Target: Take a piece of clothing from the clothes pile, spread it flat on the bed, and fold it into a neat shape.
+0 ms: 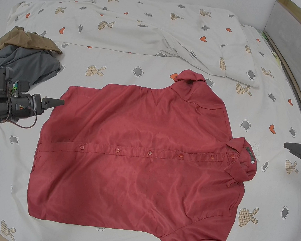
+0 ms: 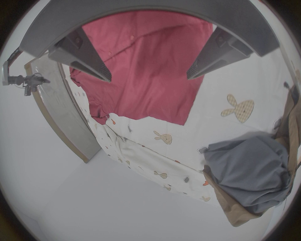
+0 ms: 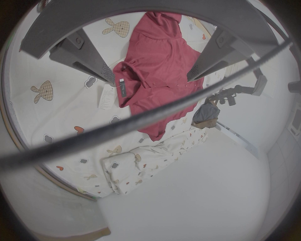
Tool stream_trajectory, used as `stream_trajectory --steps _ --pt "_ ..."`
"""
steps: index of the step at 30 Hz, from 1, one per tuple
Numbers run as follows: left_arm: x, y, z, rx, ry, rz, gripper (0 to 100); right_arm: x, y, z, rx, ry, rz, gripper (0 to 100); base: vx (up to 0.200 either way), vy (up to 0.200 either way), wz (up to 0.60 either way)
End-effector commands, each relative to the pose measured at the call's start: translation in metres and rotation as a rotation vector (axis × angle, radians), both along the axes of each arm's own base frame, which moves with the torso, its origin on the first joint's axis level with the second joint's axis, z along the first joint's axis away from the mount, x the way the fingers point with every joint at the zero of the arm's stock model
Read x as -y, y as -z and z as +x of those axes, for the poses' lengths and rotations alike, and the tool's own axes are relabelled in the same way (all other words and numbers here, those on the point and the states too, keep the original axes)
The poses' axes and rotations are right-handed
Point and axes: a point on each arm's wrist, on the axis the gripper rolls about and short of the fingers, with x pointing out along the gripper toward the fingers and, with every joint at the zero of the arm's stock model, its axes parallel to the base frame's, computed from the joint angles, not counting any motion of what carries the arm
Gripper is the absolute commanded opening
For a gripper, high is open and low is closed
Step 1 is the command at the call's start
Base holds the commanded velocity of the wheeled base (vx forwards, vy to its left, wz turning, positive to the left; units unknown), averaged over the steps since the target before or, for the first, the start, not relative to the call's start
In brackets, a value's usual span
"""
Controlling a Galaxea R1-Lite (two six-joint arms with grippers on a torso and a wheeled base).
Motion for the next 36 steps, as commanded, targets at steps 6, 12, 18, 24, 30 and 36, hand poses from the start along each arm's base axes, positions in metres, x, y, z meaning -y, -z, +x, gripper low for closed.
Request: stream_trajectory --steps 6,12,18,24,30,36 --pt "-0.019 0.016 0.052 0.061 0.053 0.083 100 -0.014 -0.022 -0.053 0.168 -0.125 0.043 100 0.0 0.0 0.0" --pt "-0.024 0.008 0.07 0.027 0.057 0.075 100 -0.006 -0.027 -0.063 0.189 -0.339 0.232 100 0.0 0.0 0.0" --pt "-0.03 0.012 0.089 0.03 0.08 0.067 100 -0.008 -0.028 -0.064 0.158 -0.375 0.284 100 0.0 0.0 0.0" --pt "-0.031 0.02 0.107 0.039 0.087 0.069 100 -0.012 -0.03 -0.073 0.173 -0.379 0.274 100 0.0 0.0 0.0" --pt "-0.032 0.029 0.119 0.037 0.09 0.069 100 -0.016 -0.032 -0.078 0.187 -0.388 0.264 100 0.0 0.0 0.0" --pt "-0.028 0.039 0.125 0.029 0.105 0.077 100 -0.016 -0.032 -0.078 0.188 -0.391 0.264 100 0.0 0.0 0.0"
